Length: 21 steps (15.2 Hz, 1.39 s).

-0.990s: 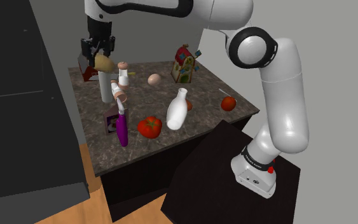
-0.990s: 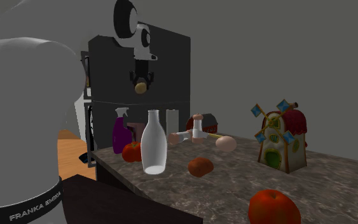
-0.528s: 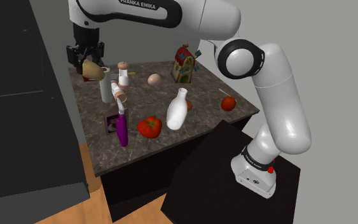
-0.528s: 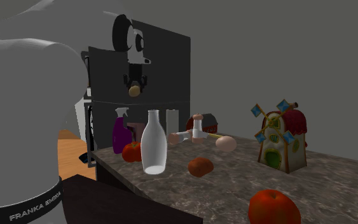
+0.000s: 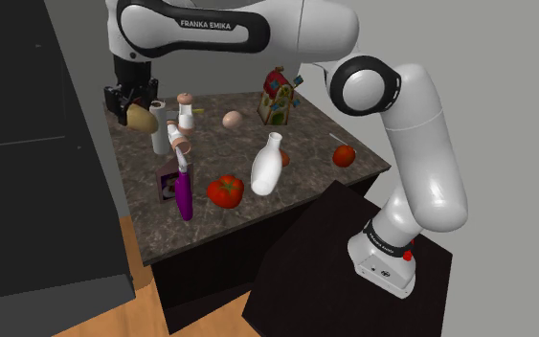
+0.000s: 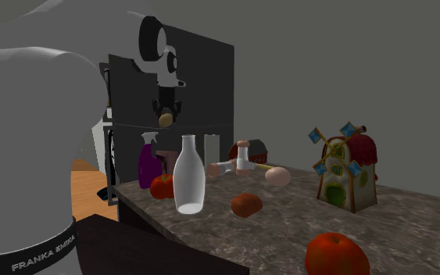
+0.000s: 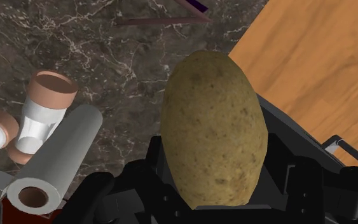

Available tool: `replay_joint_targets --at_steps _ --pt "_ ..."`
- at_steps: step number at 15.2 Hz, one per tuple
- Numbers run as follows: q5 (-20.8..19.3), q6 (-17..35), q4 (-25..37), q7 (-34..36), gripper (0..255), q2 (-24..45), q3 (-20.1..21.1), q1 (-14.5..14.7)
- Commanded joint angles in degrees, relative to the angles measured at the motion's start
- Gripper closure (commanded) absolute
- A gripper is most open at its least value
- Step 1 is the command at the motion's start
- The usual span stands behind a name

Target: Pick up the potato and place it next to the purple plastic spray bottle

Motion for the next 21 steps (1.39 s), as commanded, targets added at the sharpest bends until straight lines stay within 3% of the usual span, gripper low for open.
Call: replay_joint_targets --at_steps 1,21 --pt "0.01 2.1 -2.53 0.09 255 -0.44 0.02 -0.29" --pt "-0.84 15.28 -12.64 0.45 255 2.79 -0.64 -0.98"
